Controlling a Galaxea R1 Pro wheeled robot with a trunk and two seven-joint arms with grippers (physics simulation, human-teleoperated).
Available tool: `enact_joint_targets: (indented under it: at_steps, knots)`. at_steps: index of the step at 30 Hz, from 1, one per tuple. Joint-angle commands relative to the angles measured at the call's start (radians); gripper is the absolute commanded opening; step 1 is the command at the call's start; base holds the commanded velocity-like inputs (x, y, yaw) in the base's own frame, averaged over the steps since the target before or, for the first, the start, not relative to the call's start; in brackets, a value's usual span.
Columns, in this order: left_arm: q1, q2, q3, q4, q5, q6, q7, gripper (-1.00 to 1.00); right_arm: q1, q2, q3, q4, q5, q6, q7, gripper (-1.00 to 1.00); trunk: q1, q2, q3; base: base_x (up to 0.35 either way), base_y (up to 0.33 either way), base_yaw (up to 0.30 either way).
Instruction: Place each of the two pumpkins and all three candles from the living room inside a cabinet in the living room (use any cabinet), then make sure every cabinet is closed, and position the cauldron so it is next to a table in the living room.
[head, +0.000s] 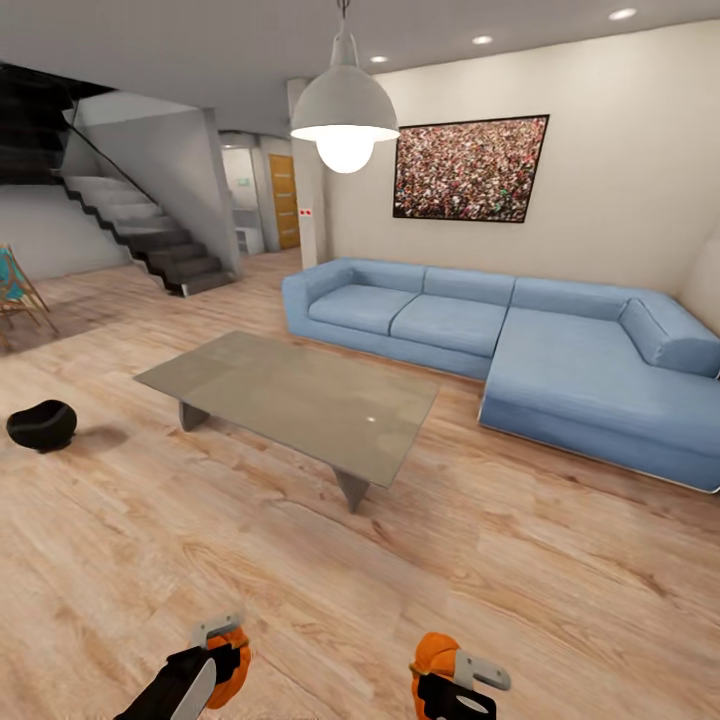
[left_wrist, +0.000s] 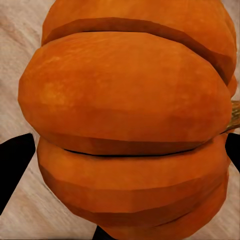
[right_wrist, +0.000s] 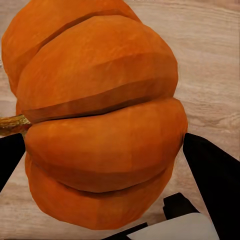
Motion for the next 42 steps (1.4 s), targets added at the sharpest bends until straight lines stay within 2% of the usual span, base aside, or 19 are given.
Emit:
enact_joint_targets:
  at_steps: [1,14,42]
  knots:
    - [0.0,0.0,0.0,0.0,-0.003,0.0,0.004,-1.0,0.0,-0.001,0.0,0.0,-0.001,-0.001,0.004,-1.0,0.0,0.0,0.0,0.0,0.0,0.282]
    - [0.0,0.002,0.001,0.0,-0.004,0.0,0.003,-1.0,0.0,-0.012,-0.001,-0.002,-0.003,0.002,0.014,-1.0,0.0,0.0,-0.001,0.0,0.0,0.123]
    - [0.0,0.002,0.001,0.0,-0.005,0.0,0.004,-1.0,0.002,-0.008,0.001,0.001,-0.003,0.003,0.012,-1.0,0.0,0.0,-0.006,0.0,0.0,0.279]
